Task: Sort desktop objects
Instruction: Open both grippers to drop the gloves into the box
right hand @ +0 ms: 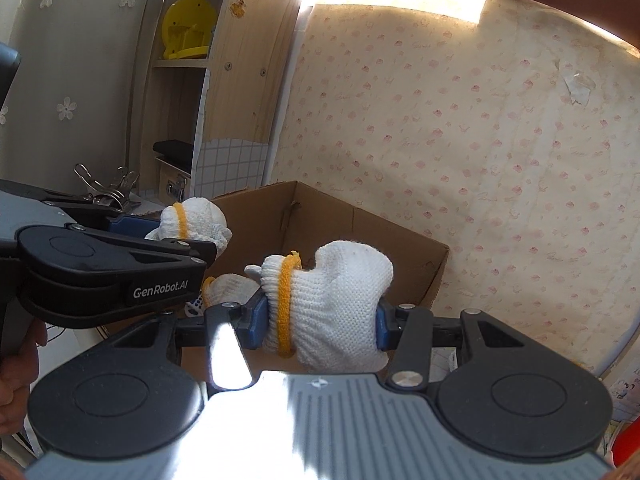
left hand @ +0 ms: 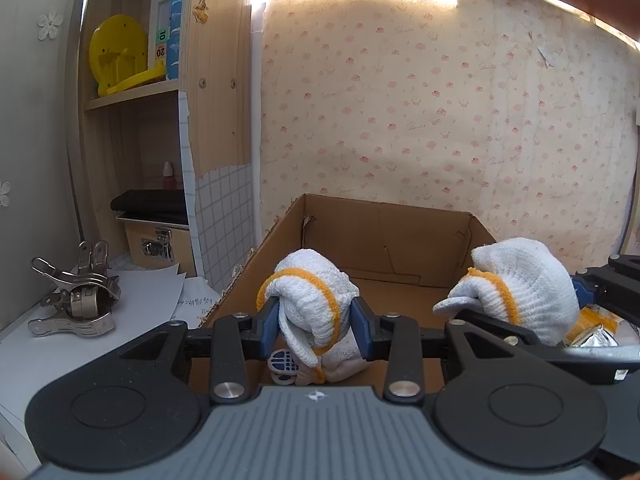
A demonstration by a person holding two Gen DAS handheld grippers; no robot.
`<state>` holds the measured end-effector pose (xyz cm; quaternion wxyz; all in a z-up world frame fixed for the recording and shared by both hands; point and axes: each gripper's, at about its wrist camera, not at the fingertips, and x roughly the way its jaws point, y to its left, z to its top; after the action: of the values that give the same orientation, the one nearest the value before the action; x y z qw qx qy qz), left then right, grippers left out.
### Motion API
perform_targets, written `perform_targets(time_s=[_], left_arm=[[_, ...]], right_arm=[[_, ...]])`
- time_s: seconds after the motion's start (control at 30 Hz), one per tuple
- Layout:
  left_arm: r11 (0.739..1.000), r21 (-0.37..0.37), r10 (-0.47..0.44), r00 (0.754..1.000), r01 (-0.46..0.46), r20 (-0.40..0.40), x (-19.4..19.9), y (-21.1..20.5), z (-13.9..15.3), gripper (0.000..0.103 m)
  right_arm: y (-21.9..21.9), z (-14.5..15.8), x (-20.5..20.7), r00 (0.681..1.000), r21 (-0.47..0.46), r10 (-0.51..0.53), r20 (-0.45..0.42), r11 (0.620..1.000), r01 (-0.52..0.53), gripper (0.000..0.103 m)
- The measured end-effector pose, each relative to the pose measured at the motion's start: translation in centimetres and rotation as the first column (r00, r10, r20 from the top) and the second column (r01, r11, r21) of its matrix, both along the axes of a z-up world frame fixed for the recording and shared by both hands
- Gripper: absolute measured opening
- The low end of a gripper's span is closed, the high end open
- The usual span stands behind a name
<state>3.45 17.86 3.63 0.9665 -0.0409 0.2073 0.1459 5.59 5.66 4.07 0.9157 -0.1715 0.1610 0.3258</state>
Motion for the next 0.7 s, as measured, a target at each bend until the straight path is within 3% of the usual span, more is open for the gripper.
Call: perform_targets(time_s=[0.67, 0.7], left_arm=[[1.000, 0.018, 0.006, 1.000, -0.006, 0.005, 0.16, -0.31, 0.08, 0.041], [1.000, 0.017, 0.005, 1.000, -0.005, 0.007, 0.14, -0.35, 0.12, 0.041]], right_arm=[[-0.30, -0.14, 0.16, 1.000, 0.003, 0.001, 0.012, 1.000, -0.001, 0.061], [-0.40, -0.10, 0.09, 1.000, 0.008, -0.001, 0.016, 1.000, 0.001, 0.068]])
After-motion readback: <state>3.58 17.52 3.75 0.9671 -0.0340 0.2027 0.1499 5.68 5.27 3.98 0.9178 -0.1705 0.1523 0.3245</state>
